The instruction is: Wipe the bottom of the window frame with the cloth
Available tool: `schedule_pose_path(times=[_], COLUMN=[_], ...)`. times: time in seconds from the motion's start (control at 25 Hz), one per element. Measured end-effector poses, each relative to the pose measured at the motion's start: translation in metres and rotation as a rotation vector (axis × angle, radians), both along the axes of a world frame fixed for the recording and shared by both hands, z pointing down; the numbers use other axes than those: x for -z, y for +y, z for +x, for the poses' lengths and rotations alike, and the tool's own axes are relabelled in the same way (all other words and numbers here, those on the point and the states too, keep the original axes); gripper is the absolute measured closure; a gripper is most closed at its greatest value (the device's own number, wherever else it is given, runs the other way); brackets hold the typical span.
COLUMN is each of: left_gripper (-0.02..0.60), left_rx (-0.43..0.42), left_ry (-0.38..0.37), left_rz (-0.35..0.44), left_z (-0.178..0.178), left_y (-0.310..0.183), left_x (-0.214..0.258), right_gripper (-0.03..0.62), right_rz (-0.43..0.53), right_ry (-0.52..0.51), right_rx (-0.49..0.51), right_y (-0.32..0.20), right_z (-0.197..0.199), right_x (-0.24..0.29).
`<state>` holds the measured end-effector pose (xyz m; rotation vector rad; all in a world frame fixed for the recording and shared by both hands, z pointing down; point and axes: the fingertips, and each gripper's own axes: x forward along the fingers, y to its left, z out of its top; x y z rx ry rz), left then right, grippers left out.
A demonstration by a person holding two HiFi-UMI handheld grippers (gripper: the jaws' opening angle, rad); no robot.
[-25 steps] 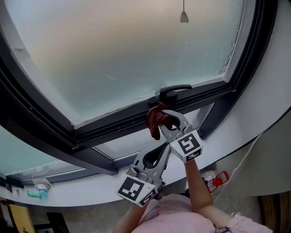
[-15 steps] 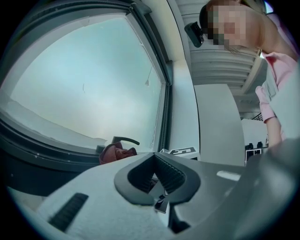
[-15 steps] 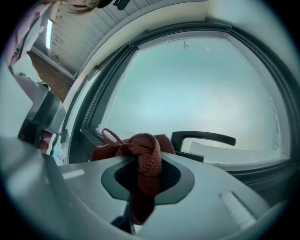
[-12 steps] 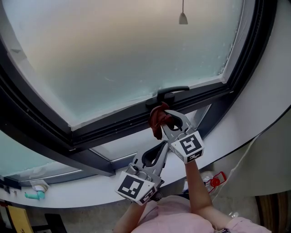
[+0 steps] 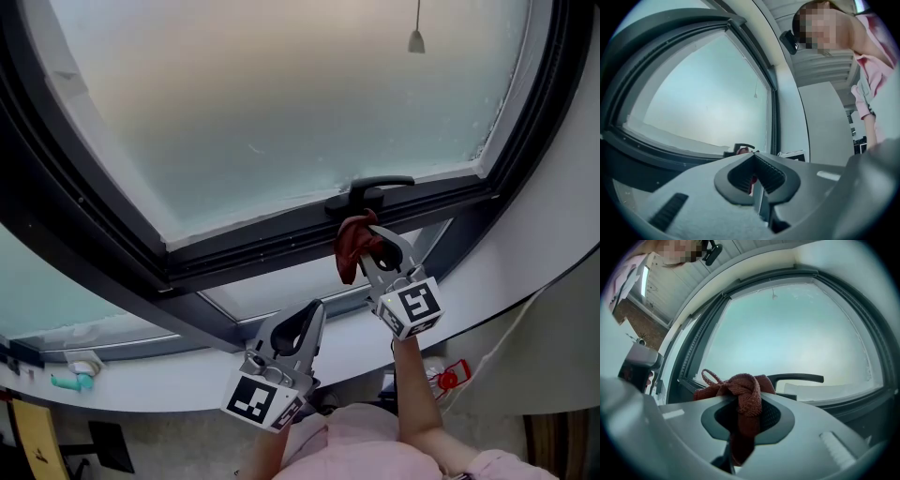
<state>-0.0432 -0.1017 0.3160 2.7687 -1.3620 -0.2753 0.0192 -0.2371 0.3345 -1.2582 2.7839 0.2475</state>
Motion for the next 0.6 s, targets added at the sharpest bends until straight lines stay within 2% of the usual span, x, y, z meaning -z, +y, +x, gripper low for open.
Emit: schedule_pose_path(times=[0.16,0.32,0.6], left_gripper=[0.580,0.580,0.580], left_rx=[0.088,0.143,0.160], left_ry=[-0.014,-0.001,0.024], left_rz=[-0.039,-0.053,-0.073], left_z=[-0.039,-0.066,-0.091], left_y=[0.018,0.040,0.077], left_x=[-0.011,-0.016,-0.020], right_gripper=[0.533,0.533,0.534], right_rz=[-0.024,-0.040,-0.099], right_ry=[-0.046,-0.026,-0.018], right_rx=[-0.009,-0.005,-0.001], right_y=[0.024,0.049,0.079], right_z=[0.003,-0.005,-0.036], right_x=[-0.007,-0.019,-0.033])
